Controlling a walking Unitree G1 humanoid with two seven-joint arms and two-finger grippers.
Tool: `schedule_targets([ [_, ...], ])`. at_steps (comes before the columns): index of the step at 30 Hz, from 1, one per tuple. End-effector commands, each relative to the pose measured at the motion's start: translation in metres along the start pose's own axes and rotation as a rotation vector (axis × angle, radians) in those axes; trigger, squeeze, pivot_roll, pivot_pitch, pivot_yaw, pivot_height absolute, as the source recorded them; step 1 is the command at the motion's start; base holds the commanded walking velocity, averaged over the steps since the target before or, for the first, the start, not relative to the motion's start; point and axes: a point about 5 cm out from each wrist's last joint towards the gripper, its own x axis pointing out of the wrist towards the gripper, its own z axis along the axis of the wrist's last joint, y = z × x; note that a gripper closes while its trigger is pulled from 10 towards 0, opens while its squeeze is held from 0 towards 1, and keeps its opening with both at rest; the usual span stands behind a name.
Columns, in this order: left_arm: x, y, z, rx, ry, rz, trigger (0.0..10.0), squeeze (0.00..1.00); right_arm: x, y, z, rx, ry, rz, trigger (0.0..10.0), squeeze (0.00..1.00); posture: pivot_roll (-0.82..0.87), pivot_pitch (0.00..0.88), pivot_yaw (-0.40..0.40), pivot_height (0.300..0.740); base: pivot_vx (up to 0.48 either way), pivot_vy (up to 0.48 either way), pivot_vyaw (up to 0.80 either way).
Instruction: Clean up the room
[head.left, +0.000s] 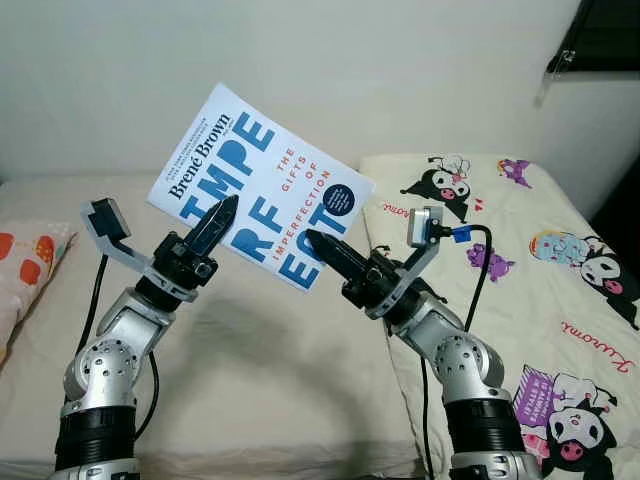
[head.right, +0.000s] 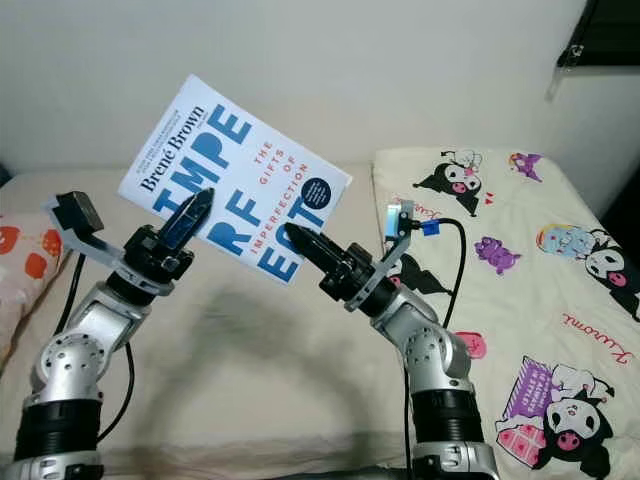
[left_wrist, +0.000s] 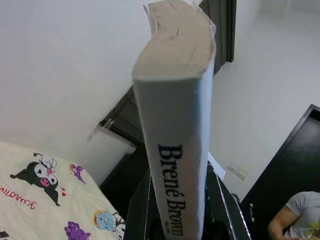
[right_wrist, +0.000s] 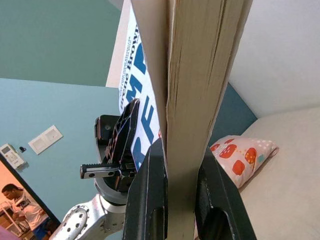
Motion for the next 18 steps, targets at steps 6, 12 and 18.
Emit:
schedule_targets([
  [6, -0.012, 0.023, -0.015, 0.001, 0.039, 0.163, 10.0, 1.0, -0.003, -0.019, -0.004, -0.01, -0.037, -0.16, 0.0, 0.0, -0.07, 0.068, -0.004, 0.74, 0.0, 0.0, 0.0],
  [12, -0.025, 0.035, -0.026, -0.004, 0.064, 0.262, 10.0, 1.0, -0.007, -0.028, -0.005, -0.028, -0.033, -0.228, 0.0, 0.0, -0.07, 0.066, -0.001, 0.74, 0.0, 0.0, 0.0],
  [18, -0.086, 0.069, -0.054, -0.018, 0.153, 0.602, 10.0, 1.0, -0.022, -0.044, -0.013, -0.047, -0.013, -0.367, 0.0, 0.0, -0.07, 0.064, 0.0, 0.74, 0.0, 0.0, 0.13],
])
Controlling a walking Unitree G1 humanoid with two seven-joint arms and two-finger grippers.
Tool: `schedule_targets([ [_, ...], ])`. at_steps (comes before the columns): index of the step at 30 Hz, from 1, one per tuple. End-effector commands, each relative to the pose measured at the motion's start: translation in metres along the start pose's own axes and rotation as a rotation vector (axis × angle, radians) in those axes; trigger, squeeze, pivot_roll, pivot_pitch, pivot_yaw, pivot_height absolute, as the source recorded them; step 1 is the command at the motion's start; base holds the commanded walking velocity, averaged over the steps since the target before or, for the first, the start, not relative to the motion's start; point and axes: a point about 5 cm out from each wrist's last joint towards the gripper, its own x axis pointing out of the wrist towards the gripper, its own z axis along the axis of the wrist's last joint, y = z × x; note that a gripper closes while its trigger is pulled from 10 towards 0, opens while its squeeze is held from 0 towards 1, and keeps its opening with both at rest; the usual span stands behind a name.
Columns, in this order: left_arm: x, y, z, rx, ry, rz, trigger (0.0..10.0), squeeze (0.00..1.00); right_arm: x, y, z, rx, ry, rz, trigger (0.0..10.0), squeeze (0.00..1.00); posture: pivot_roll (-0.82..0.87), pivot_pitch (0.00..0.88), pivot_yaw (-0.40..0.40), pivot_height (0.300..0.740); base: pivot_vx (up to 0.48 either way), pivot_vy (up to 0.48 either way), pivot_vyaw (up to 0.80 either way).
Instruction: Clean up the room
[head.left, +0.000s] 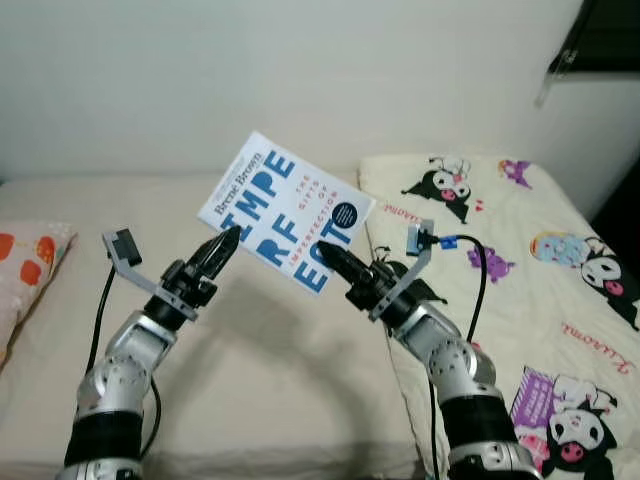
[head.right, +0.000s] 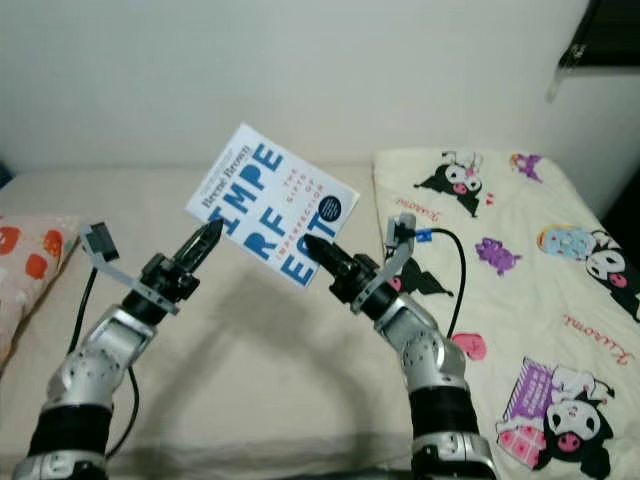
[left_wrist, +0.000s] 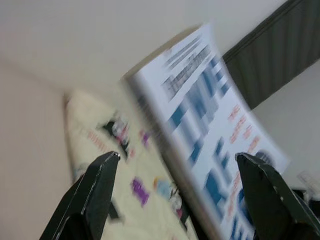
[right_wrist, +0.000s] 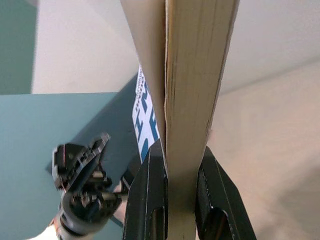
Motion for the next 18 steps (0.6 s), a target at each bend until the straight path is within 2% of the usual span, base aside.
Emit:
schedule_targets([
  [1, -0.028, 0.029, -0.019, -0.002, 0.06, 0.198, 10.0, 1.0, -0.002, -0.007, -0.002, -0.011, -0.012, -0.048, 0.0, 0.0, -0.07, 0.064, 0.0, 0.74, 0.0, 0.0, 0.8],
  [2, -0.028, 0.029, -0.019, -0.002, 0.06, 0.198, 10.0, 1.0, -0.002, -0.007, -0.002, -0.011, -0.012, -0.048, 0.0, 0.0, -0.07, 0.064, 0.0, 0.74, 0.0, 0.0, 0.8],
  [3, -0.063, 0.057, -0.037, 0.006, 0.127, 0.43, 10.0, 1.0, -0.008, -0.016, -0.006, -0.015, -0.001, -0.113, 0.0, 0.0, -0.07, 0.064, 0.001, 0.74, 0.0, 0.0, 0.8],
  [5, -0.063, 0.057, -0.037, 0.006, 0.127, 0.43, 10.0, 1.0, -0.008, -0.016, -0.006, -0.015, -0.001, -0.113, 0.0, 0.0, -0.07, 0.064, 0.001, 0.74, 0.0, 0.0, 0.8],
  [6, -0.1, 0.076, -0.05, 0.034, 0.196, 0.658, 10.0, 1.0, -0.013, -0.023, -0.01, -0.021, 0.014, -0.165, 0.0, 0.0, -0.07, 0.061, 0.0, 0.74, 0.0, 0.0, 0.8],
  [9, -0.1, 0.076, -0.05, 0.034, 0.196, 0.658, 10.0, 1.0, -0.013, -0.023, -0.01, -0.021, 0.014, -0.165, 0.0, 0.0, -0.07, 0.061, 0.0, 0.74, 0.0, 0.0, 0.8],
  [10, -0.136, 0.089, -0.062, 0.074, 0.282, 0.862, 10.0, 1.0, -0.021, -0.034, -0.02, -0.056, 0.079, -0.244, 0.0, 0.0, -0.07, 0.057, 0.0, 0.74, 0.0, 0.0, 0.8],
  [11, -0.136, 0.089, -0.062, 0.074, 0.282, 0.862, 10.0, 1.0, -0.021, -0.034, -0.02, -0.056, 0.079, -0.244, 0.0, 0.0, -0.07, 0.057, 0.0, 0.74, 0.0, 0.0, 0.8],
  [12, -0.16, 0.093, -0.069, 0.102, 0.343, 0.985, 10.0, 0.65, -0.028, -0.043, -0.029, -0.086, 0.144, -0.312, 0.0, 0.0, -0.07, 0.056, 0.0, 0.74, 0.0, 0.0, 0.8],
  [15, -0.16, 0.093, -0.069, 0.102, 0.343, 0.985, 10.0, 0.65, -0.028, -0.043, -0.029, -0.086, 0.144, -0.312, 0.0, 0.0, -0.07, 0.056, 0.0, 0.74, 0.0, 0.0, 0.8],
  [16, -0.185, 0.094, -0.082, 0.126, 0.447, 1.088, 10.0, 0.0, -0.047, -0.059, -0.051, -0.134, 0.293, -0.453, 0.0, 0.0, -0.07, 0.046, -0.004, 0.74, 0.0, 0.0, 0.8],
  [18, -0.185, 0.094, -0.082, 0.126, 0.447, 1.088, 10.0, 0.0, -0.047, -0.059, -0.051, -0.134, 0.293, -0.453, 0.0, 0.0, -0.07, 0.046, -0.004, 0.74, 0.0, 0.0, 0.8],
])
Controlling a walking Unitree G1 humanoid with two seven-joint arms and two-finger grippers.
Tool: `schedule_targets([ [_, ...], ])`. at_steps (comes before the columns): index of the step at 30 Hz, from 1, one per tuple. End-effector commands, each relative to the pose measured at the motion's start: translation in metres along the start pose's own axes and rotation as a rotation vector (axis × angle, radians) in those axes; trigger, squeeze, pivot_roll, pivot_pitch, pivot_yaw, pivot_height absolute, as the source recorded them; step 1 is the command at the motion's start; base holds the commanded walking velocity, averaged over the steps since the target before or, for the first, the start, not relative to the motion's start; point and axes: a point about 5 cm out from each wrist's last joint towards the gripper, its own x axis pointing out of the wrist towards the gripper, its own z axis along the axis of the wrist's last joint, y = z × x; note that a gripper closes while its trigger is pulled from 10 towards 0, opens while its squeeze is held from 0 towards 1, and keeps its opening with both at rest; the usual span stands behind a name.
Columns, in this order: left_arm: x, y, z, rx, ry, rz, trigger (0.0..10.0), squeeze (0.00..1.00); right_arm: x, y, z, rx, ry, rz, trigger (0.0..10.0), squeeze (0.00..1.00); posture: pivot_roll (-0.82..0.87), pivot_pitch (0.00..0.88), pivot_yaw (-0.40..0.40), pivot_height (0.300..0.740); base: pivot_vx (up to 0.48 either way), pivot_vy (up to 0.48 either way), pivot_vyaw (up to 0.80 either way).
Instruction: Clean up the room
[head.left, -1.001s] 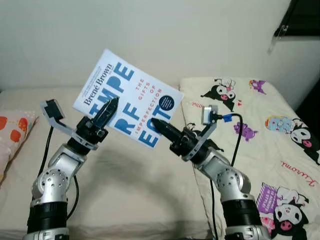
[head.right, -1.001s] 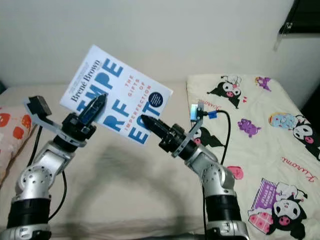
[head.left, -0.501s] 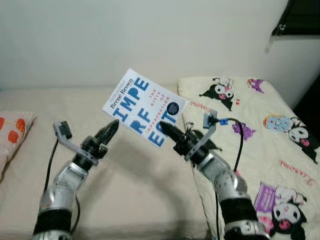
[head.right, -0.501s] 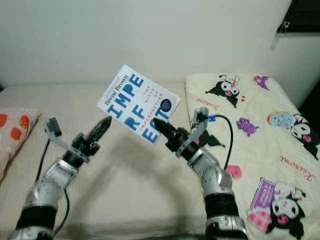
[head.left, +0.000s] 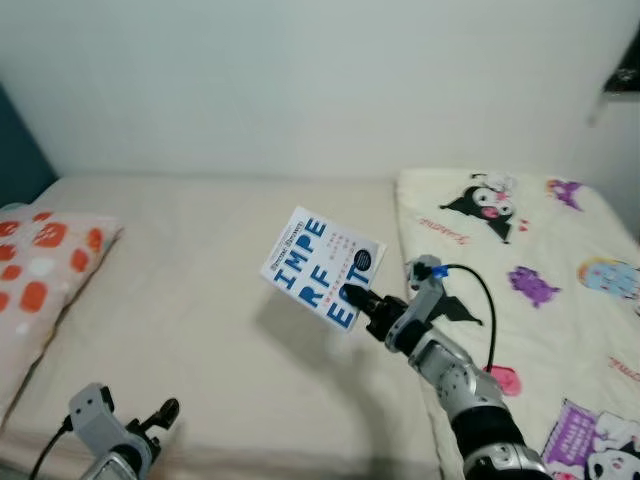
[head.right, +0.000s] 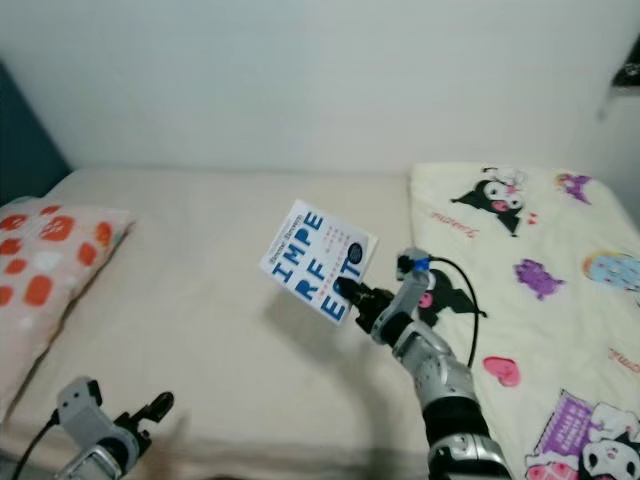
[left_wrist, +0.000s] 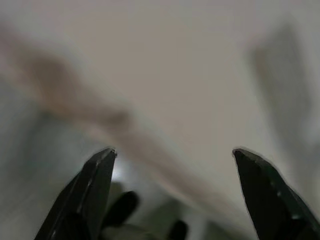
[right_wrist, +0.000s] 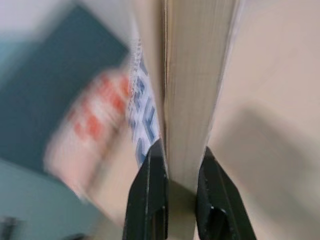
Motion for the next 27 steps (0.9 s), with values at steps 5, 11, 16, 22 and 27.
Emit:
schedule_targets([
  [5, -0.025, 0.032, -0.069, 0.092, 0.278, 0.199, 10.0, 0.0, -0.025, -0.027, -0.076, -0.033, 0.269, -0.246, 0.0, 0.0, -0.07, 0.039, 0.003, 0.74, 0.0, 0.0, 0.8],
  [11, -0.018, 0.015, -0.074, 0.158, 0.293, 0.149, 10.0, 0.0, -0.027, -0.028, -0.088, -0.101, 0.328, -0.283, 0.0, 0.0, -0.07, 0.038, 0.005, 0.74, 0.0, 0.0, 0.8],
  [16, -0.015, 0.01, -0.07, 0.202, 0.284, 0.133, 10.0, 0.0, -0.03, -0.034, -0.086, -0.16, 0.346, -0.303, 0.0, 0.0, -0.07, 0.035, 0.006, 0.74, 0.0, 0.0, 0.8],
  [22, -0.012, 0.007, -0.067, 0.236, 0.278, 0.125, 10.0, 0.0, -0.031, -0.035, -0.088, -0.161, 0.34, -0.313, 0.0, 0.0, -0.07, 0.033, 0.008, 0.74, 0.0, 0.0, 0.8],
  [27, -0.012, 0.003, -0.072, 0.282, 0.298, 0.116, 10.0, 0.0, -0.03, -0.035, -0.087, -0.156, 0.321, -0.331, 0.0, 0.0, -0.07, 0.028, 0.012, 0.74, 0.0, 0.0, 0.8],
])
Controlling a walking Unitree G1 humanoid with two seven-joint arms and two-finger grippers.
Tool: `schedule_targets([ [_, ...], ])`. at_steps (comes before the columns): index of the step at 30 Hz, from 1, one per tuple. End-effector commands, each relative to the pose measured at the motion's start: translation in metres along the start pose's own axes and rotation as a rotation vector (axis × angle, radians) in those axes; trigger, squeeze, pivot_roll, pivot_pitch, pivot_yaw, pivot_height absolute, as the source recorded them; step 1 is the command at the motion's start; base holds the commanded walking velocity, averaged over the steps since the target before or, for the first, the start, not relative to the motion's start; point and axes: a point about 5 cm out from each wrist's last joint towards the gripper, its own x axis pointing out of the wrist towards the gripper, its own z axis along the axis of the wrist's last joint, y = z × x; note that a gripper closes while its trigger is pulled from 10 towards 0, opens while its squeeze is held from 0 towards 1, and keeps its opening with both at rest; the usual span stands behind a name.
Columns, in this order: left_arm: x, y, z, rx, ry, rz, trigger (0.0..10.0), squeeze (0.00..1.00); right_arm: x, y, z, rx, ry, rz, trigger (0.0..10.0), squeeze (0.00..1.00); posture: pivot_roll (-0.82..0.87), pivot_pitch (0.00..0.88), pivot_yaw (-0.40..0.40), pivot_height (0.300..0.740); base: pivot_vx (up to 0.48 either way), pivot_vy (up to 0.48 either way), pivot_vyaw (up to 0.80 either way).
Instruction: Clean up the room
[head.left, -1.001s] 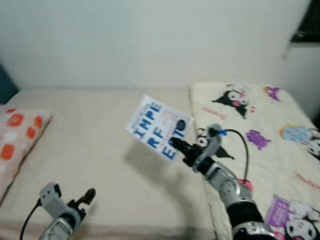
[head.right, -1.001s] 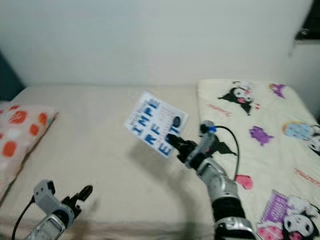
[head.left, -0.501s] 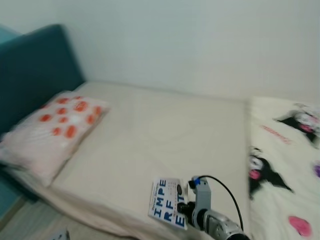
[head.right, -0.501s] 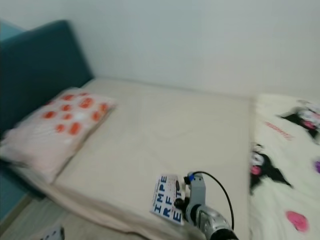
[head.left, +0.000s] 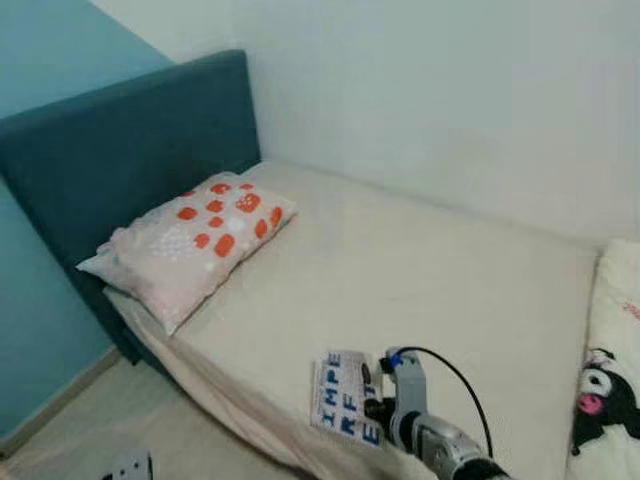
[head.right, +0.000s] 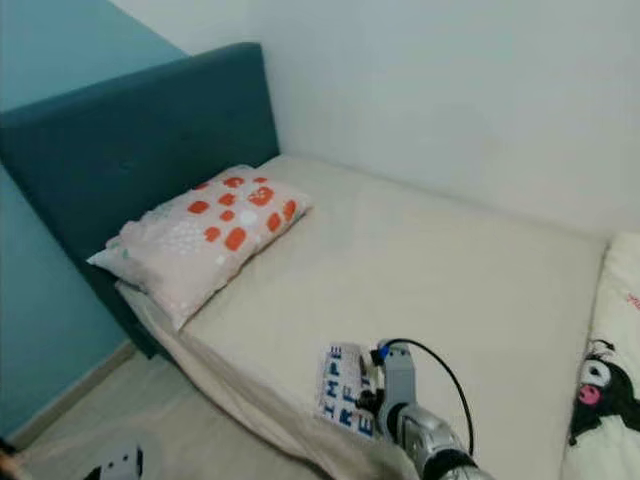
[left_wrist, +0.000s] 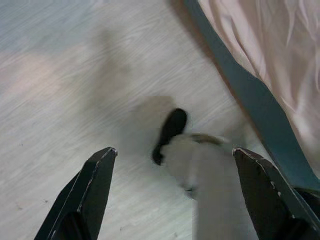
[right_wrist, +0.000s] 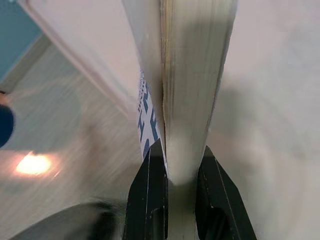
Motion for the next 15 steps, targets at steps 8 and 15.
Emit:
schedule_targets([
  [8, 0.0, -0.004, -0.005, 0.059, 0.013, -0.018, 10.0, 0.0, 0.002, 0.003, 0.014, 0.002, -0.075, -0.004, 0.0, 0.0, -0.07, 0.024, 0.005, 0.74, 0.0, 0.0, 0.8],
  [15, 0.0, -0.006, -0.005, 0.059, 0.009, -0.03, 10.0, 0.0, 0.001, -0.002, 0.024, 0.041, -0.128, -0.014, 0.0, 0.0, -0.07, 0.021, 0.005, 0.74, 0.0, 0.0, 0.8],
])
